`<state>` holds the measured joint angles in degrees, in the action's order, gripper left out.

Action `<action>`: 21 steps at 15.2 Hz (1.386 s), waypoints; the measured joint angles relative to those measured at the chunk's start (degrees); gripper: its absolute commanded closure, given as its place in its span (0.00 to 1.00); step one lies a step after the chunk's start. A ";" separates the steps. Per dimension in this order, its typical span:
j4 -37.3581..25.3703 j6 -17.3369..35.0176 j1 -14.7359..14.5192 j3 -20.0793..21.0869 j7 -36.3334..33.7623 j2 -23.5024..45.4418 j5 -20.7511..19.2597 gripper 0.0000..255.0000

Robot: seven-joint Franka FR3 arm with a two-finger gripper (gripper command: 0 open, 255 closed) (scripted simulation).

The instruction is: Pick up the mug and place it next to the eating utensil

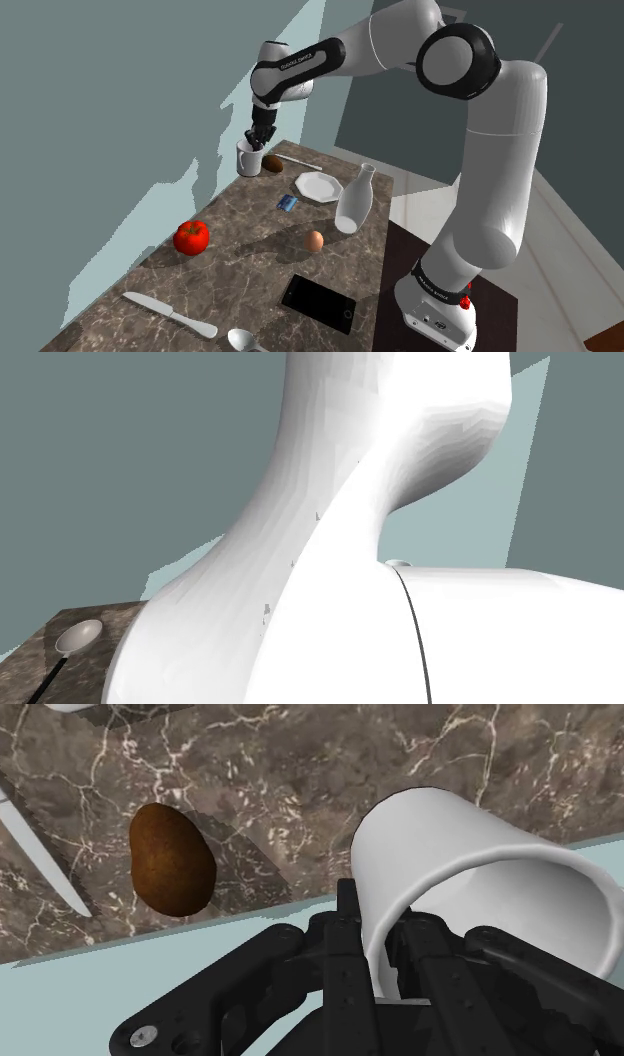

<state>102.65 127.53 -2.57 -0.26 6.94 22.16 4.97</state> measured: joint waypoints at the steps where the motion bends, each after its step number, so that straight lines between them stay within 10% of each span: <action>1: -0.58 -0.81 0.02 -0.02 -0.03 -0.24 -0.04 1.00; 13: -5.21 -8.77 0.04 -0.15 -0.64 -3.58 -0.43 1.00; 21: 11.82 -3.93 -3.42 1.89 -5.99 -16.11 -0.88 1.00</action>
<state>114.47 123.60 -5.99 1.64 0.95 6.06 4.09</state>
